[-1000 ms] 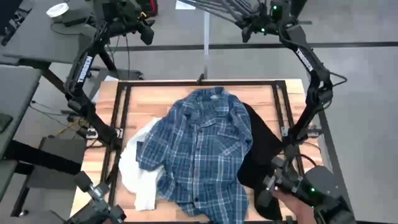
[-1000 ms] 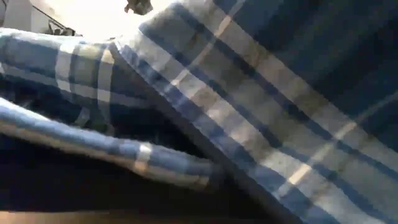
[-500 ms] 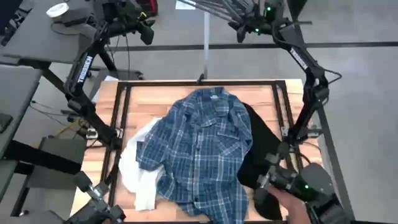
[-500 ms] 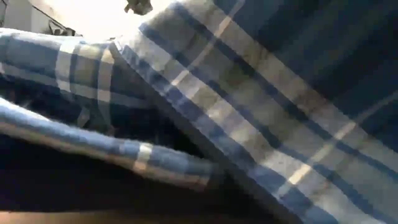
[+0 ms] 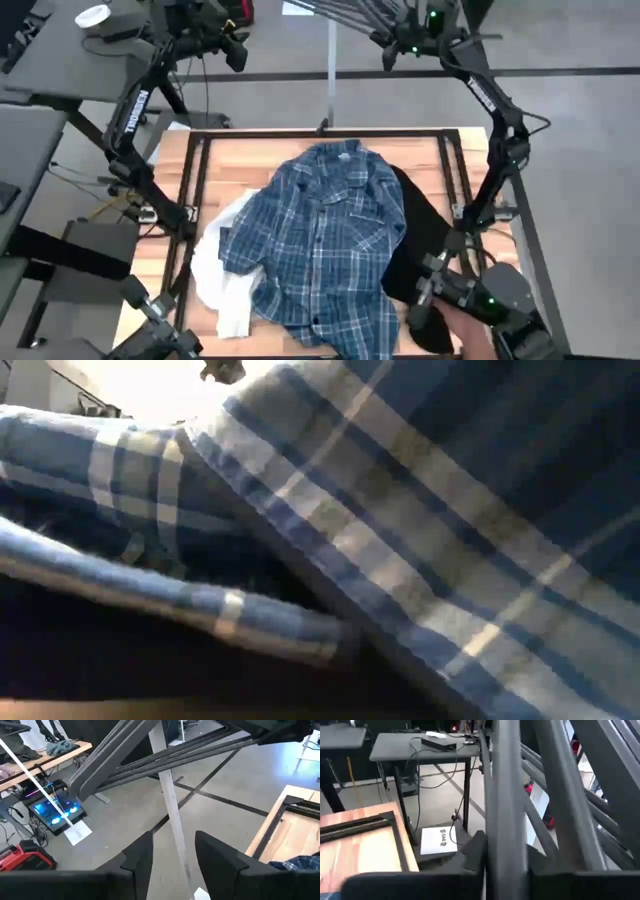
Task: Hang clothes
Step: Unhang the hanger from the rack and put it on the table
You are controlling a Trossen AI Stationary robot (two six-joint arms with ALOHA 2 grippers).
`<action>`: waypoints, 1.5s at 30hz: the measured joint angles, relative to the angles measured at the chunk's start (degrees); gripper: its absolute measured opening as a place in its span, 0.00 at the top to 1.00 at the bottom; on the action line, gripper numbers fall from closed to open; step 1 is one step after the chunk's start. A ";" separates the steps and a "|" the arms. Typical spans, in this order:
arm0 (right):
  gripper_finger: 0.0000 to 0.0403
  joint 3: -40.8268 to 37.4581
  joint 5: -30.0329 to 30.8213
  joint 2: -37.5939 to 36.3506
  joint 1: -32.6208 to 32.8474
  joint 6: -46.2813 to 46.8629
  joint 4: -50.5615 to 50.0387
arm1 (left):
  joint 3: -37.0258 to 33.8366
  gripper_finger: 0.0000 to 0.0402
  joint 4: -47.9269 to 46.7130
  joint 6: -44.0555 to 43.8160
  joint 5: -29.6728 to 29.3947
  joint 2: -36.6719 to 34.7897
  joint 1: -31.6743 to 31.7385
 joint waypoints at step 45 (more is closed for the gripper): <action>0.96 -20.80 -11.32 -13.05 16.87 19.40 -9.15 | 0.00 0.68 6.21 -4.05 0.00 -9.92 -11.25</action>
